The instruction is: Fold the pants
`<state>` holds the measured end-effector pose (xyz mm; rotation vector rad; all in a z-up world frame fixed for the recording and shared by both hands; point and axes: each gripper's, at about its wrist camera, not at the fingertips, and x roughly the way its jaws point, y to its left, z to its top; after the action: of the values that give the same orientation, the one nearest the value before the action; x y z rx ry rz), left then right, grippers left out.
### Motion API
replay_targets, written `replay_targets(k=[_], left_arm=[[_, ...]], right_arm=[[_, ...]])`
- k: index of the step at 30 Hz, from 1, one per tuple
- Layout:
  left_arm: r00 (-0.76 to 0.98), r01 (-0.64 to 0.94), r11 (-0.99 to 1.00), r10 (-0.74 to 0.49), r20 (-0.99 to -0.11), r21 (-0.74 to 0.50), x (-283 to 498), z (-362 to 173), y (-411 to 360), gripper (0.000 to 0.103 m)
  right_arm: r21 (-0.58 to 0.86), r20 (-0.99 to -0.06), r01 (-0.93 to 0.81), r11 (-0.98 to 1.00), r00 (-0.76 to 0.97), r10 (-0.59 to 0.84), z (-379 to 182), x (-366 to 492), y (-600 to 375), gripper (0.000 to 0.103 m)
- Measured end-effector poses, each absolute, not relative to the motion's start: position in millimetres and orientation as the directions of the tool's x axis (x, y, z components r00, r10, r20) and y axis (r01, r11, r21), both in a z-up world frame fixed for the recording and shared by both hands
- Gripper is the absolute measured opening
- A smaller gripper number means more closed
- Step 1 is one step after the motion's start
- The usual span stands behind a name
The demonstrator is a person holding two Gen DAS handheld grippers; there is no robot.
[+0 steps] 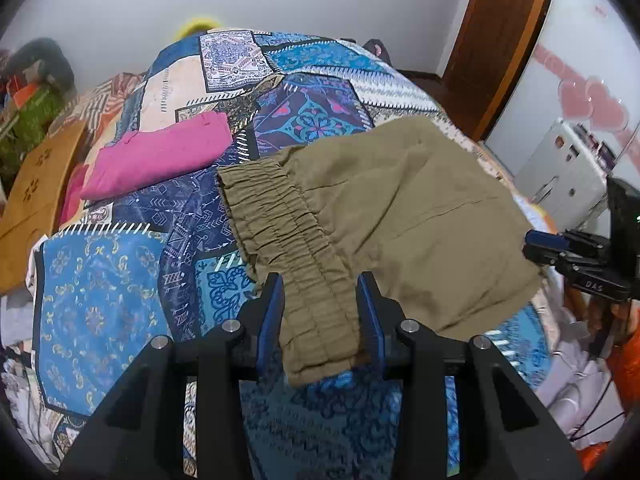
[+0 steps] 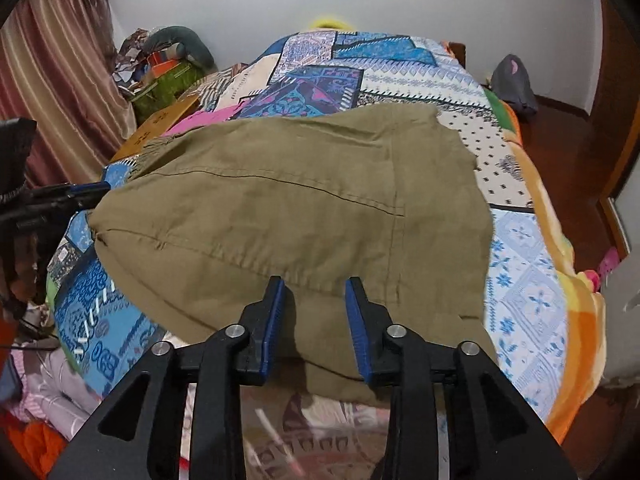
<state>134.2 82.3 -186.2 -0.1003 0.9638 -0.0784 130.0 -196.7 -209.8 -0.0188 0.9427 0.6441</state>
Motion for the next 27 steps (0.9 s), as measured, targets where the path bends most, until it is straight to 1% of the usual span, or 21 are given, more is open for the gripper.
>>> replay_targets(k=[3,5,6,7,8,9,10,11,12,17,20,22,25,27], left_arm=[[0.586,0.037,0.995,-0.098,-0.804,-0.095,124.6,-173.9,81.9,0.038],[0.594,0.058,0.995,-0.101,-0.798,-0.083,117.1,-169.2,75.7,0.038],[0.594,0.071,0.994,-0.106,-0.798,-0.079,114.3,-167.7,71.9,0.041],[0.591,0.086,0.994,-0.110,-0.799,-0.073,111.8,-167.2,67.2,0.044],[0.590,0.096,0.993,-0.108,-0.800,-0.063,110.5,-168.0,63.1,0.053],[0.590,0.109,0.993,-0.101,-0.801,-0.045,109.0,-169.7,57.2,0.066],[0.589,0.115,0.993,-0.096,-0.803,-0.034,108.3,-170.9,54.1,0.075],[0.583,0.122,0.993,-0.080,-0.809,-0.011,109.4,-174.7,49.4,0.089],[0.577,0.121,0.993,-0.060,-0.815,0.012,111.5,-178.9,46.2,0.092],[0.544,0.100,0.995,-0.029,-0.839,0.031,124.2,-193.4,47.4,0.092],[0.541,0.093,0.994,-0.001,-0.841,0.059,129.1,-197.3,46.0,0.092],[0.556,0.092,0.991,0.031,-0.831,0.098,129.4,-196.0,42.0,0.092],[0.609,0.087,0.983,0.077,-0.789,0.163,127.1,-188.3,35.5,0.092],[0.642,0.078,0.981,0.087,-0.762,0.177,125.9,-182.4,33.3,0.091]], right_arm=[[0.229,-0.753,-0.516,0.825,0.443,0.486,-198.5,123.4,-208.0,0.033],[0.189,-0.754,-0.515,0.836,0.470,0.460,-192.6,116.4,-214.2,0.040],[0.173,-0.752,-0.516,0.839,0.481,0.451,-190.9,112.8,-217.2,0.046],[0.164,-0.751,-0.518,0.840,0.486,0.447,-189.9,111.8,-217.9,0.047],[0.153,-0.754,-0.518,0.842,0.490,0.438,-190.2,107.8,-220.1,0.047],[0.144,-0.759,-0.516,0.844,0.489,0.429,-191.5,107.4,-219.9,0.048],[0.142,-0.764,-0.517,0.844,0.485,0.426,-193.3,107.0,-220.5,0.048],[0.142,-0.771,-0.517,0.844,0.477,0.422,-196.7,104.9,-221.0,0.048],[0.138,-0.779,-0.513,0.847,0.472,0.413,-199.9,104.2,-220.4,0.048],[0.087,-0.801,-0.515,0.853,0.474,0.367,-209.8,105.0,-214.1,0.049],[0.057,-0.799,-0.514,0.856,0.491,0.348,-210.5,108.4,-210.3,0.056],[0.057,-0.795,-0.514,0.856,0.495,0.350,-210.4,110.9,-208.2,0.056],[0.057,-0.792,-0.525,0.849,0.494,0.358,-211.0,113.2,-202.4,0.056],[0.058,-0.784,-0.544,0.837,0.494,0.376,-210.0,111.6,-198.1,0.056]])
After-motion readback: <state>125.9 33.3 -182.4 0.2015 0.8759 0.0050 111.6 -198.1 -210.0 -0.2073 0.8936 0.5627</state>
